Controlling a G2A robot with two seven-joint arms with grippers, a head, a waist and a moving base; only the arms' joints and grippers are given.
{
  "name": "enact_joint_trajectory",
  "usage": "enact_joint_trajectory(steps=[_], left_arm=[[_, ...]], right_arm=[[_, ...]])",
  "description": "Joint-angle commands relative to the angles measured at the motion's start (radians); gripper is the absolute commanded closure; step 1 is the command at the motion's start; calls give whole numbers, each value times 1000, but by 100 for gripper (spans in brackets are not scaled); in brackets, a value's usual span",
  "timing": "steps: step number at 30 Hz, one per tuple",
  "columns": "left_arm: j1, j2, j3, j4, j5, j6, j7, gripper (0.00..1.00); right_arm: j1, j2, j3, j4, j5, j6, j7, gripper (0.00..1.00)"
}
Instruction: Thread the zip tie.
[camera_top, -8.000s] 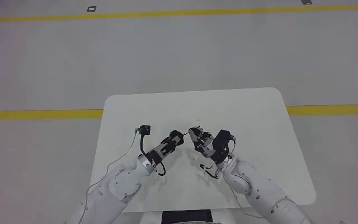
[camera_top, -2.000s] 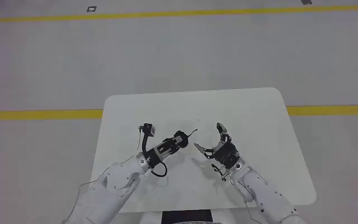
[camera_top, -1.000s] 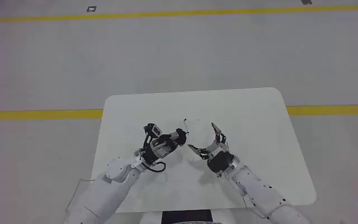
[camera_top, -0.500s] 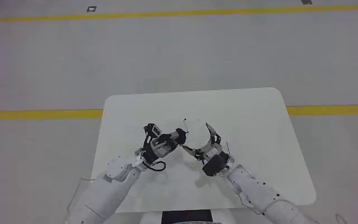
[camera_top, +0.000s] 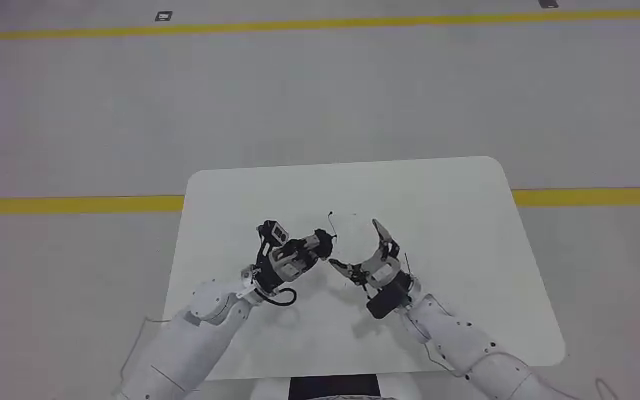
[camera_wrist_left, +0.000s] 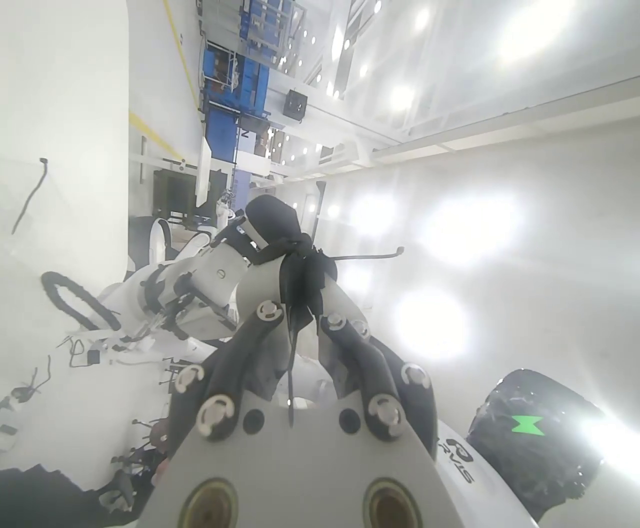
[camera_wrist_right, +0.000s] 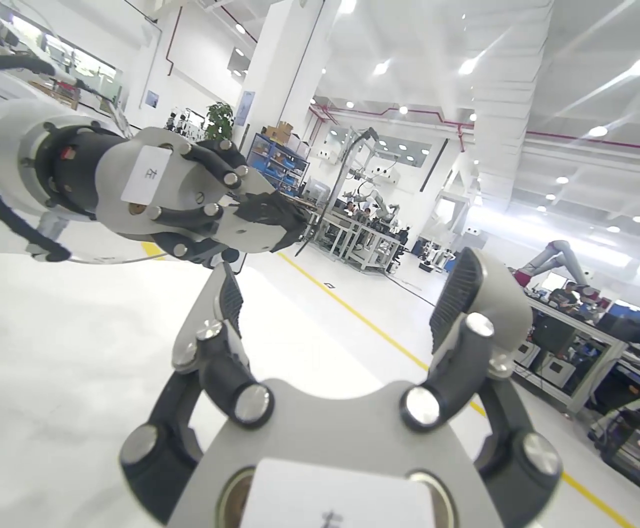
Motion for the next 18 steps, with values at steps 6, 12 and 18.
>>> enact_joint_trajectory(steps=[6, 12, 18], left_arm=[[1, -4, 1, -6, -39, 15, -5, 100], [2, -7, 0, -3, -113, 45, -40, 100], [-1, -8, -5, 9, -146, 77, -66, 100]], right_arm=[[1, -1, -1, 2, 0, -2, 3, 0], [18, 3, -13, 10, 0, 103, -3, 0], [61, 15, -43, 47, 0, 135, -54, 0]])
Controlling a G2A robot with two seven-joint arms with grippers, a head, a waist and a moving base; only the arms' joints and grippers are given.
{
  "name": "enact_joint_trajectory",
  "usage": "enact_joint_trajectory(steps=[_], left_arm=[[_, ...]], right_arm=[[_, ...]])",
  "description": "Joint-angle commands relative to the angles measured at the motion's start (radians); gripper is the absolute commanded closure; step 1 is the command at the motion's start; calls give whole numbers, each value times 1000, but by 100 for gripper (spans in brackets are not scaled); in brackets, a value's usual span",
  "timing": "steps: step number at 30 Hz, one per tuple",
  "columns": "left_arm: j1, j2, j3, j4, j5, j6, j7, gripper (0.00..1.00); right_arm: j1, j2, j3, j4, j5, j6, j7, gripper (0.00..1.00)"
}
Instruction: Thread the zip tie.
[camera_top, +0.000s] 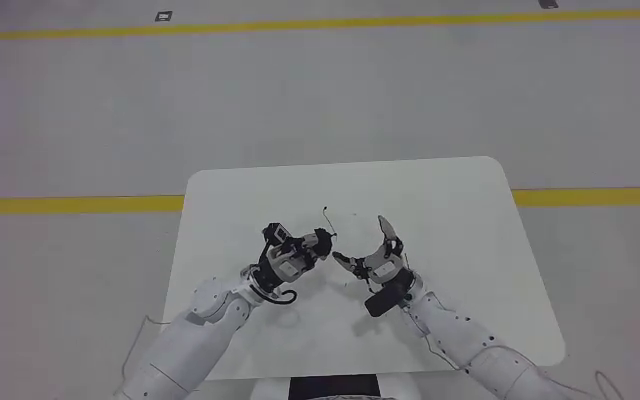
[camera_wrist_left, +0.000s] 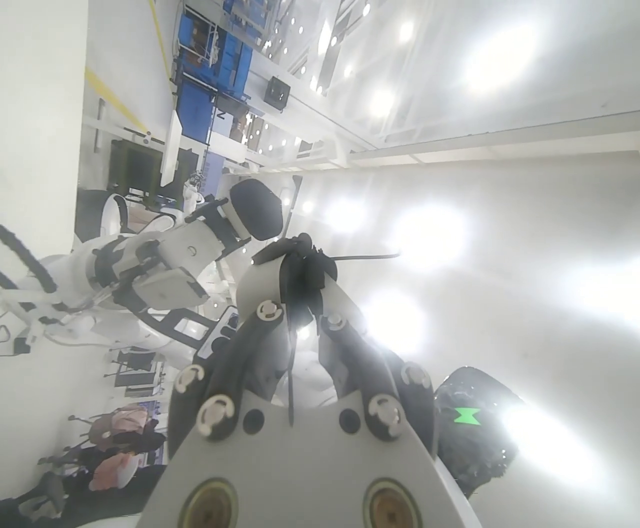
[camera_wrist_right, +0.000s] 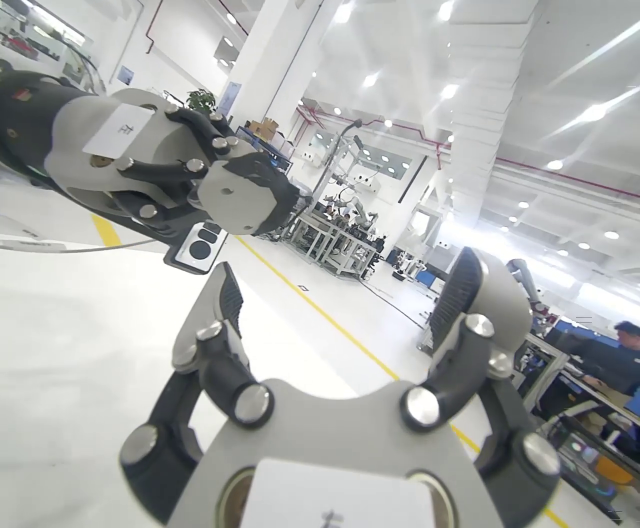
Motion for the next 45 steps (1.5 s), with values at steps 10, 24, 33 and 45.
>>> enact_joint_trajectory(steps=[10, 24, 33, 45], left_arm=[[-5, -5, 2, 24, -75, 48, -58, 100], [-5, -5, 3, 25, -70, 45, -61, 100], [-5, -5, 3, 25, -70, 45, -61, 100], [-5, -5, 3, 25, -70, 45, -61, 100]], right_arm=[[53, 0, -30, 35, 0, -1, -60, 0], [91, -28, -90, 60, 0, -1, -29, 65], [102, -43, -99, 85, 0, -1, -29, 74], [102, -48, -101, 93, 0, -1, -66, 77]])
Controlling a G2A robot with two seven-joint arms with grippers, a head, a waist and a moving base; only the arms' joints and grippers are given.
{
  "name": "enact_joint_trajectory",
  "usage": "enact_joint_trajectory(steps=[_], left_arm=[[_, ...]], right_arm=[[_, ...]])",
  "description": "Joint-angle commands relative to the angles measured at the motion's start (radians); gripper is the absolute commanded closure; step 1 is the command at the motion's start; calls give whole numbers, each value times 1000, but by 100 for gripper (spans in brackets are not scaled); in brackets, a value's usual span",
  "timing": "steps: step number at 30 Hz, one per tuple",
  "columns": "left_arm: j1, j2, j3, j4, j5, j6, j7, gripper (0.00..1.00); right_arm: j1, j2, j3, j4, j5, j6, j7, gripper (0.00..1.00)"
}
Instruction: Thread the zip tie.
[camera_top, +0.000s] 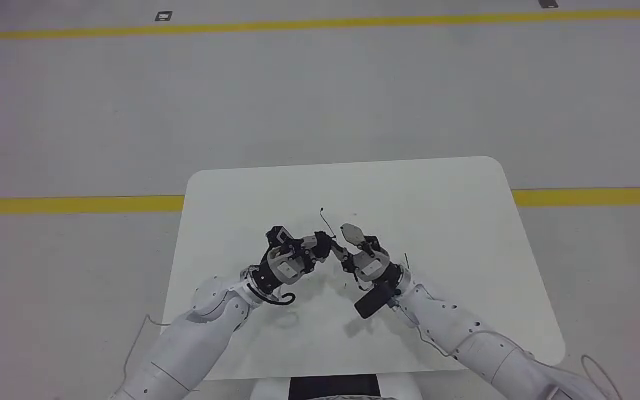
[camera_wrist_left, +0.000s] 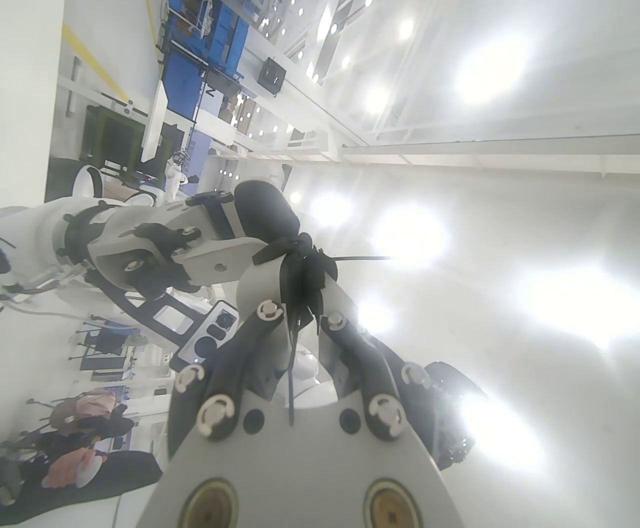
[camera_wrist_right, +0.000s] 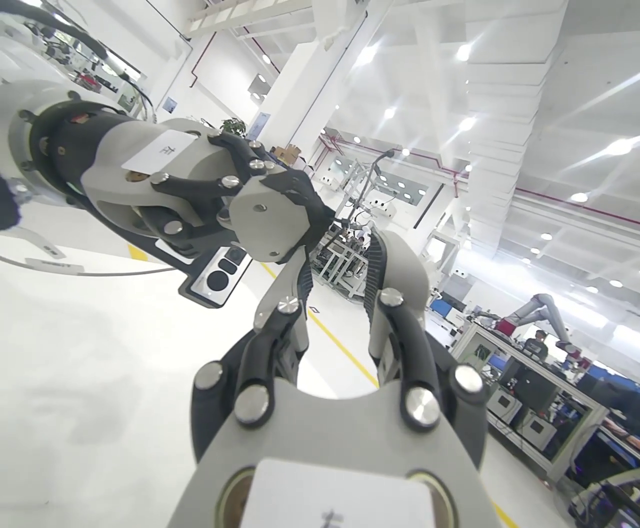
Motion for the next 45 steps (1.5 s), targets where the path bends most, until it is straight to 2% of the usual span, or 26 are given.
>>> enact_joint_trajectory(steps=[1, 17, 24, 31, 45], left_arm=[[0, 0, 0, 0, 0, 0, 0, 100], [0, 0, 0, 0, 0, 0, 0, 100], [0, 0, 0, 0, 0, 0, 0, 100], [0, 0, 0, 0, 0, 0, 0, 100], [0, 0, 0, 0, 0, 0, 0, 100]], right_arm=[[-1, 0, 2, 1, 0, 0, -5, 78], [-4, -7, 2, 5, 0, 0, -22, 80], [-3, -8, 7, 5, 0, 0, -29, 87], [-3, -7, 6, 4, 0, 0, -29, 90], [-3, -6, 7, 1, 0, 0, -26, 89]])
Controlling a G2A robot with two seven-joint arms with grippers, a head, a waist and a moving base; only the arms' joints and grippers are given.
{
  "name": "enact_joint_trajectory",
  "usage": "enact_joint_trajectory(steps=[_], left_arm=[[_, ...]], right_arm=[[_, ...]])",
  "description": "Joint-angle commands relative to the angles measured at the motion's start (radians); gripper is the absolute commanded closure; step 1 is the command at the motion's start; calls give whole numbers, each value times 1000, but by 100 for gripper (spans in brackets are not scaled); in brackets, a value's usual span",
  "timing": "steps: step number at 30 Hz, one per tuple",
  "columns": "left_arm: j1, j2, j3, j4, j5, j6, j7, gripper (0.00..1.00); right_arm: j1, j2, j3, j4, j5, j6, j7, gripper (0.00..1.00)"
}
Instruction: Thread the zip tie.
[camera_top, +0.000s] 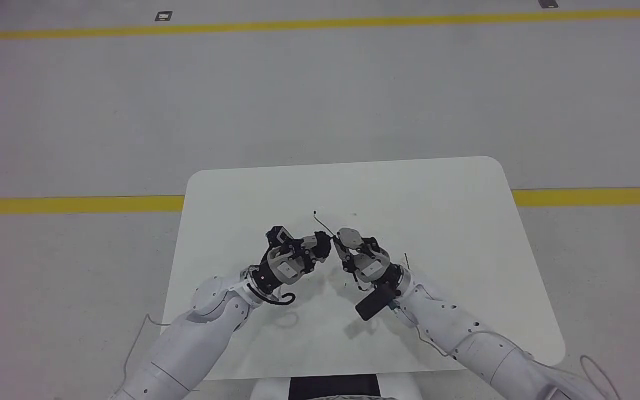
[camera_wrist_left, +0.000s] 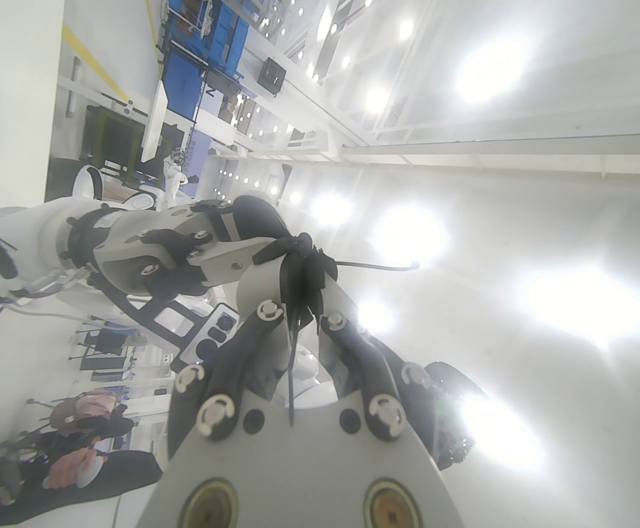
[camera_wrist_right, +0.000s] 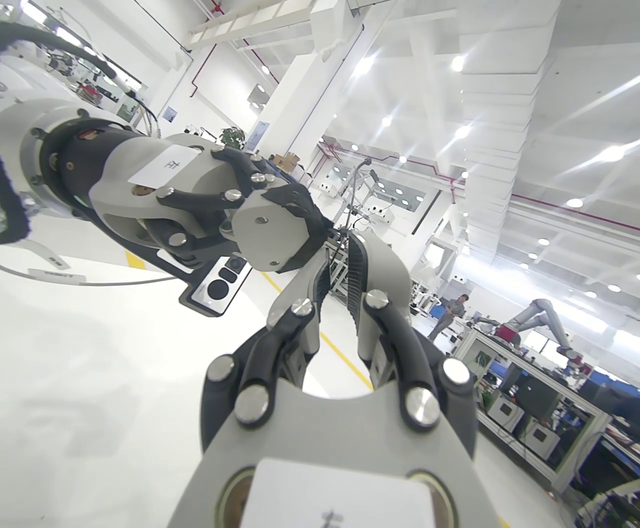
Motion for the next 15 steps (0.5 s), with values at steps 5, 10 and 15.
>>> enact_joint_trajectory(steps=[5, 10, 15], left_arm=[[0, 0, 0, 0, 0, 0, 0, 100], [0, 0, 0, 0, 0, 0, 0, 100], [0, 0, 0, 0, 0, 0, 0, 100]], right_arm=[[0, 1, -1, 2, 0, 0, -5, 87], [-1, 2, -2, 0, 0, 0, -5, 86], [1, 2, -10, -2, 0, 0, -2, 85]])
